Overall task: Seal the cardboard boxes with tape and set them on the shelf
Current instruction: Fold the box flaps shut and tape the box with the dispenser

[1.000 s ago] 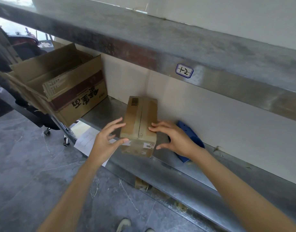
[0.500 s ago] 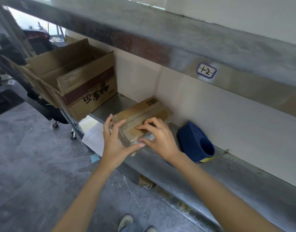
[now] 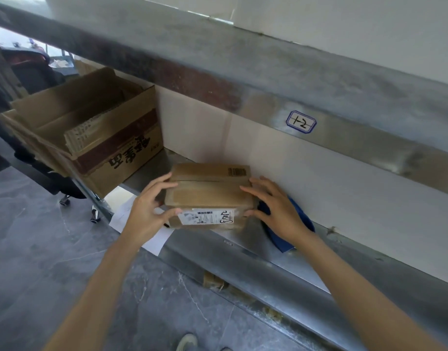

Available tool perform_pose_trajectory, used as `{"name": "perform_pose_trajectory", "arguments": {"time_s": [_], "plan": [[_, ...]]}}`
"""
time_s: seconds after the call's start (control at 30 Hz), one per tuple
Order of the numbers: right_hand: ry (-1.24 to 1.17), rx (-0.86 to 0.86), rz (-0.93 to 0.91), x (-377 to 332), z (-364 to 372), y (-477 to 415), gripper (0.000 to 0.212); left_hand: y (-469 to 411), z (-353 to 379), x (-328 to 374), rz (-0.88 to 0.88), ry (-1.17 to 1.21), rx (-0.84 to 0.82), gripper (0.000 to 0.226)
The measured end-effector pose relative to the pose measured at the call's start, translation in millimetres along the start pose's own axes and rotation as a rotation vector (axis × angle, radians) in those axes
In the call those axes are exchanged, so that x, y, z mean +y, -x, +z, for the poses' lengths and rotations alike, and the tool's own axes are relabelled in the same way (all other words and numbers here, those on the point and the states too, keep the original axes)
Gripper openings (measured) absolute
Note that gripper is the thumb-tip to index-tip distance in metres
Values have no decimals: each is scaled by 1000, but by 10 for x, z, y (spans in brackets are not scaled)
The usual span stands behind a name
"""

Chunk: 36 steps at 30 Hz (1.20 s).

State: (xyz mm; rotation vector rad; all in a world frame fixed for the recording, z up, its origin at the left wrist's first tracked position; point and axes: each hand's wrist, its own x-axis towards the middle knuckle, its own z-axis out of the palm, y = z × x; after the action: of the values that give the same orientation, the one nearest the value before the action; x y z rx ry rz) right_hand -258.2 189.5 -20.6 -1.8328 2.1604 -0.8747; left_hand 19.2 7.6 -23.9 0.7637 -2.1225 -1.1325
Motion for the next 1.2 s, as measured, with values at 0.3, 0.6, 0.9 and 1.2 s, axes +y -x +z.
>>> {"name": "perform_pose_trajectory", "arguments": {"time_s": [0.3, 0.6, 0.9, 1.2], "plan": [[13, 138, -64, -82, -23, 193, 53, -267, 414, 31, -46, -67, 302, 40], [-191, 236, -21, -372, 325, 67, 46, 11, 741, 210, -144, 169, 209, 60], [-173, 208, -31, -331, 300, 61, 35, 238, 747, 296, -104, 32, 99, 71], [75, 176, 46, -186, -20, 286, 49, 280, 605, 322, -5, -514, 88, 73]]}}
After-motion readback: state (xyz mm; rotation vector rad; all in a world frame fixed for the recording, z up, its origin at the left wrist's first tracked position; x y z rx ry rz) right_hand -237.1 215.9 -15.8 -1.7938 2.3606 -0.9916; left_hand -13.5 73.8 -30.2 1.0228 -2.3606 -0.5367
